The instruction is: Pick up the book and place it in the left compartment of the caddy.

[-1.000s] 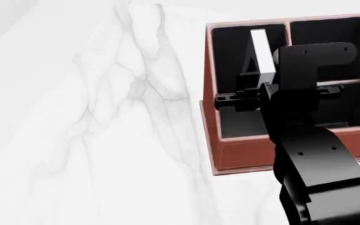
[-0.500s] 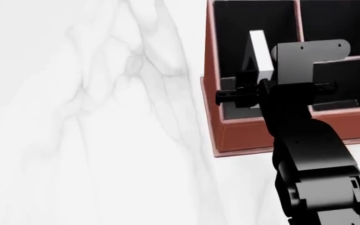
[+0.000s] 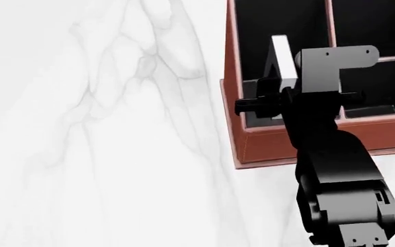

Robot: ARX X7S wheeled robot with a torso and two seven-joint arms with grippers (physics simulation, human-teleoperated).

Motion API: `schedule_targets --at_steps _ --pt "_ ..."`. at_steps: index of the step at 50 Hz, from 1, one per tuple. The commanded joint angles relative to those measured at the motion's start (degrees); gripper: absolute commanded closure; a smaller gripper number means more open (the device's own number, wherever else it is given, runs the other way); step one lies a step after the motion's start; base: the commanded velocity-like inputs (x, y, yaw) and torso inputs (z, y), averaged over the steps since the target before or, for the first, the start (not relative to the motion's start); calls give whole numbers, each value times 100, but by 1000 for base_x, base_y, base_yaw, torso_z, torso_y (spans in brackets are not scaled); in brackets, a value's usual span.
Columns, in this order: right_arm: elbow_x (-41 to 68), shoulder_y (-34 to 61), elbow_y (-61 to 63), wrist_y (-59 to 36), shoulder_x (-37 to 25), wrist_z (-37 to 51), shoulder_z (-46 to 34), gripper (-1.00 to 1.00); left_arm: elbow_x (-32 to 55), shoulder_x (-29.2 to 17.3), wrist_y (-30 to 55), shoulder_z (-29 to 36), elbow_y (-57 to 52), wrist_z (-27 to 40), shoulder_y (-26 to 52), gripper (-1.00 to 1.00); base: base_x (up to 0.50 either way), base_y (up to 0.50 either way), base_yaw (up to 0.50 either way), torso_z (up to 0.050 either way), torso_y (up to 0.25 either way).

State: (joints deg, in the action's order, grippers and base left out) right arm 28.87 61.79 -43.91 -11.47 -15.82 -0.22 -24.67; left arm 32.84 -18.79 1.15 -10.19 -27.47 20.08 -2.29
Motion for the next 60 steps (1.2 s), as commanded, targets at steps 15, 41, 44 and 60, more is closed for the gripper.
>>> schedule_targets --at_steps 15,41,44,60 --pt "-417 995 -3072 1679 681 -743 184 100 114 -46 -66 -21 -98 -21 -110 -100 0 0 0 0 1" --pt "-882 -684 2534 47 -437 1111 18 -100 157 -87 -59 15 -101 18 -101 -100 0 0 0 0 0" --pt "-950 -879 3465 -303 -632 1434 -8 -100 172 -93 -64 -1 -107 26 -107 -100 0 0 0 0 0" --pt "-1198 -1230 6028 -1378 -1206 2340 23 -100 153 -97 -79 51 -91 46 -76 -100 0 0 0 0 0"
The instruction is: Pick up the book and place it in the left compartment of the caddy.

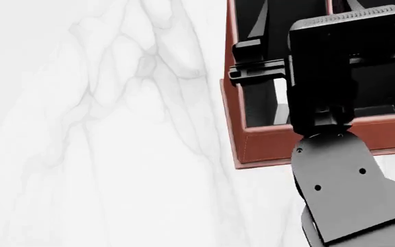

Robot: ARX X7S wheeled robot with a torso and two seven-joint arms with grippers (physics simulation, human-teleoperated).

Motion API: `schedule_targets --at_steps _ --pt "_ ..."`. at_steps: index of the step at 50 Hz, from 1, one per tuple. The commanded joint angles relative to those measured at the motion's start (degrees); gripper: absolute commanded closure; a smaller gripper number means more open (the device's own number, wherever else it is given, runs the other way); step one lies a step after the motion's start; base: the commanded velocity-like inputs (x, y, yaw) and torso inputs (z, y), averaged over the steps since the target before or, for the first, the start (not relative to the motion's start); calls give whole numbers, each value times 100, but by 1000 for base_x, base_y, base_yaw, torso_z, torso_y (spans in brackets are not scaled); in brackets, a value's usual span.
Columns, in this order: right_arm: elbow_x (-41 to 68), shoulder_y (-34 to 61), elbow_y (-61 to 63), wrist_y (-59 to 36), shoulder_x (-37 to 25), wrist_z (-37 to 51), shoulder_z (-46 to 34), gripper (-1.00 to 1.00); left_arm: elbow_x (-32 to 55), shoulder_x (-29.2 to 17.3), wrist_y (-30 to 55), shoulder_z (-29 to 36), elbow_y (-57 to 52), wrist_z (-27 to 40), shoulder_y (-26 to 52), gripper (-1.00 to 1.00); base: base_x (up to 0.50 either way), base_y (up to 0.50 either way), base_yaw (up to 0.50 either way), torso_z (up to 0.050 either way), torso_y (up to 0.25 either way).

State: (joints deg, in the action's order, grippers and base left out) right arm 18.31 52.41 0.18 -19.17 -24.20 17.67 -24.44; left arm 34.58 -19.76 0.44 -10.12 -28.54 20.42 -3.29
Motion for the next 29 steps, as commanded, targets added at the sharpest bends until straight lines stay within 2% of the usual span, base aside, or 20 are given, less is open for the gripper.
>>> schedule_targets --at_steps 1,29 --pt "-140 -300 1615 -597 -370 550 4 -100 -30 1 -11 55 16 8 24 -100 0 0 0 0 0" --pt "-255 -334 1703 -484 -432 642 3 -100 -26 -36 -45 105 5 14 3 -100 0 0 0 0 0"
